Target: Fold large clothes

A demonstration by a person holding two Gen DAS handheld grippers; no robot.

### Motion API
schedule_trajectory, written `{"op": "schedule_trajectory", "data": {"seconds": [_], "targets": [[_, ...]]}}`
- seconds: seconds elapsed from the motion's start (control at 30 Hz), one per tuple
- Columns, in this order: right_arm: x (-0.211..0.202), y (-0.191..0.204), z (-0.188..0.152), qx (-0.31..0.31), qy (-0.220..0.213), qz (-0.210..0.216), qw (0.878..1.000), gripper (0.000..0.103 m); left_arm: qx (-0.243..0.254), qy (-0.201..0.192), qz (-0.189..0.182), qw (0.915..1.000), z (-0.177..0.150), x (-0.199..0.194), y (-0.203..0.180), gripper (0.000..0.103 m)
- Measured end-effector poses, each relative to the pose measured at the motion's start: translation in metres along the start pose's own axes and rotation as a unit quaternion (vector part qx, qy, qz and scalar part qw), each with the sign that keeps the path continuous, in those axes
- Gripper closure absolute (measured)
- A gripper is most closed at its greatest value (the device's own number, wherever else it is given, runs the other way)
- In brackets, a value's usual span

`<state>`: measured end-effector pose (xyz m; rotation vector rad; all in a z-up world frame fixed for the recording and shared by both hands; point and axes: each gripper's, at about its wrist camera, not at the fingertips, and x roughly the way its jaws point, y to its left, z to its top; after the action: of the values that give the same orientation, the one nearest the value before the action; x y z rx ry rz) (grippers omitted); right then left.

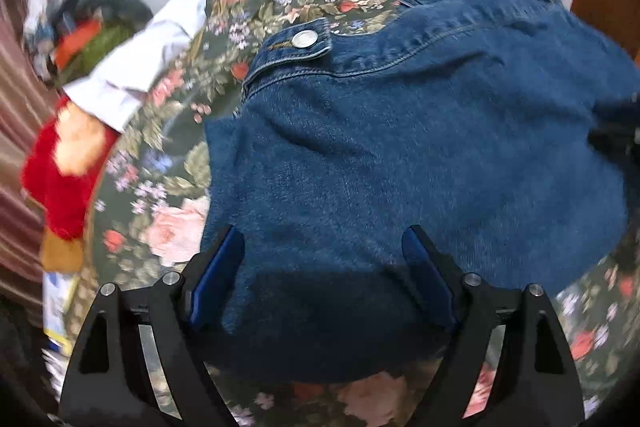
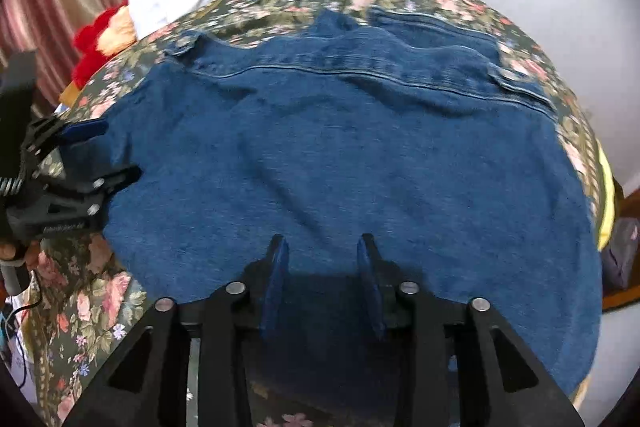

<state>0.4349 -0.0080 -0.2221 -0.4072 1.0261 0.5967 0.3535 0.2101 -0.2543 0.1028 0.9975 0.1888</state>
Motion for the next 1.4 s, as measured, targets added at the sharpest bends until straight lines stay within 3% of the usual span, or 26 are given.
{"op": "schedule_trajectory", "data": {"seconds": [0.13, 0.2, 0.3, 0.43, 0.5, 0.57, 0.67, 0.77, 0.87, 1.03, 1.2, 1.4], "targets": [[-0.005, -0.011, -0.007, 0.009, -0.001, 0.003, 1.000, 0.070, 0.013, -0.008, 0.014, 0.9998, -0.007, -0.008, -0.003, 0.019], [-0.012, -0.013, -0.012, -0.002, -0.005, -0.046, 0.999, 0.070, 0.007, -0.013, 0.015, 0.9998, -0.011, -0.013, 0.001, 0.019], [-0.022, -0.022, -0.019, -0.015, -0.017, -0.072, 0.997, 0.069, -0.006, -0.013, 0.014, 0.9998, -0.016, -0.017, 0.009, 0.019], [-0.042, -0.046, -0.031, -0.001, -0.033, -0.118, 0.992, 0.036, -0.047, 0.010, 0.029, 0.9984, -0.025, -0.015, 0.034, 0.016], [-0.049, -0.059, -0.039, 0.009, -0.039, -0.125, 0.991, 0.031, -0.080, 0.024, 0.003, 0.9965, -0.032, -0.008, 0.049, 0.015], [-0.053, -0.077, -0.051, 0.030, -0.037, -0.134, 0.990, 0.019, -0.131, 0.028, -0.035, 0.9904, -0.043, -0.008, 0.066, 0.015], [-0.058, -0.103, -0.067, 0.080, -0.038, -0.101, 0.991, 0.011, -0.145, 0.022, -0.033, 0.9886, -0.048, -0.014, 0.070, 0.015], [-0.059, -0.123, -0.079, 0.140, -0.028, -0.049, 0.989, 0.011, -0.145, 0.023, -0.017, 0.9891, -0.050, -0.017, 0.064, 0.015], [-0.059, -0.126, -0.084, 0.168, -0.025, -0.031, 0.985, 0.011, -0.155, 0.028, -0.006, 0.9876, -0.053, -0.022, 0.062, 0.015], [-0.075, -0.112, -0.079, 0.139, -0.033, -0.070, 0.987, 0.011, -0.172, 0.028, 0.008, 0.9847, -0.056, -0.036, 0.070, 0.015], [-0.109, -0.098, -0.069, 0.116, -0.075, -0.077, 0.987, 0.011, -0.176, -0.013, 0.045, 0.9833, -0.058, -0.069, 0.075, 0.016], [-0.139, -0.056, -0.045, 0.082, -0.133, -0.063, 0.986, 0.011, -0.245, -0.034, -0.018, 0.9689, -0.064, -0.090, 0.084, 0.016]]}}
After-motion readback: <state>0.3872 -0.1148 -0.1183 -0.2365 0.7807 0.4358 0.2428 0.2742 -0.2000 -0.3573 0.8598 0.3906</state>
